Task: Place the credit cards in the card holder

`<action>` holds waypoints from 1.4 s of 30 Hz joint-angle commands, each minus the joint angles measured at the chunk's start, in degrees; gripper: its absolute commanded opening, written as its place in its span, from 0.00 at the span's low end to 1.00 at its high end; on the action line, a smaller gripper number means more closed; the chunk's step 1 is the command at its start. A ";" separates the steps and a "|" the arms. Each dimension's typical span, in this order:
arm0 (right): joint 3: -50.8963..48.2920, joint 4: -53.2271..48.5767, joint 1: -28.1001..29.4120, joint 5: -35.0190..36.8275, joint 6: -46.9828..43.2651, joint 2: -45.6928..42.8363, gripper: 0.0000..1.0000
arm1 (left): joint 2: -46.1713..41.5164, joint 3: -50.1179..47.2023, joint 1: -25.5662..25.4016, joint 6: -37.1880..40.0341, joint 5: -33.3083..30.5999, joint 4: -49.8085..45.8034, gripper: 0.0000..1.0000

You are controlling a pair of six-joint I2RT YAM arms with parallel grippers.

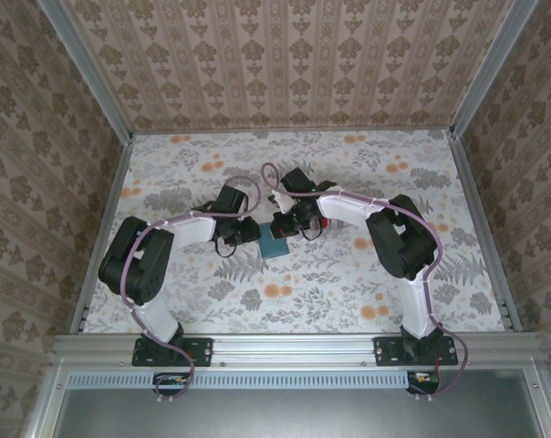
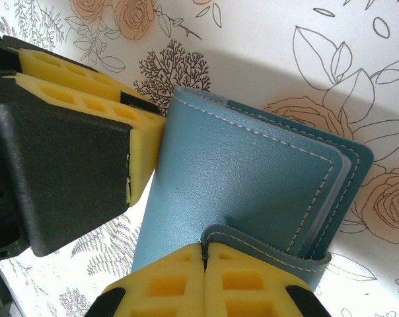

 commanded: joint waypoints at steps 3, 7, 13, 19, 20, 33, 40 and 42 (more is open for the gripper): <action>1.86 -1.61 1.79 1.25 -0.47 3.02 0.03 | 2.21 0.74 -0.58 -0.20 0.00 -0.39 0.26; 1.63 -2.48 2.28 3.41 -0.90 3.68 0.03 | 2.21 0.45 -0.50 -0.28 -0.09 -0.22 0.26; 1.16 -2.91 2.37 6.05 -0.74 4.80 0.03 | 2.47 0.25 -0.52 -0.26 0.07 -0.04 0.26; 1.65 -4.01 2.37 8.23 -0.66 6.46 0.03 | 2.14 0.02 -0.54 -0.26 -0.09 -0.04 0.25; 1.87 -4.05 2.37 8.41 -0.71 6.99 0.03 | 2.07 0.01 -0.50 -0.30 -0.17 -0.09 0.26; 0.82 -7.03 2.46 12.76 -0.11 9.24 0.03 | 1.25 -0.79 -0.32 -0.37 -0.85 0.00 0.25; 0.76 -8.60 2.72 16.08 0.39 10.03 0.03 | 1.24 -1.47 -0.28 -0.80 -0.82 1.25 0.25; 0.45 -8.82 2.89 16.84 0.65 10.54 0.03 | 1.15 -1.97 -0.30 -0.94 -0.85 1.75 0.25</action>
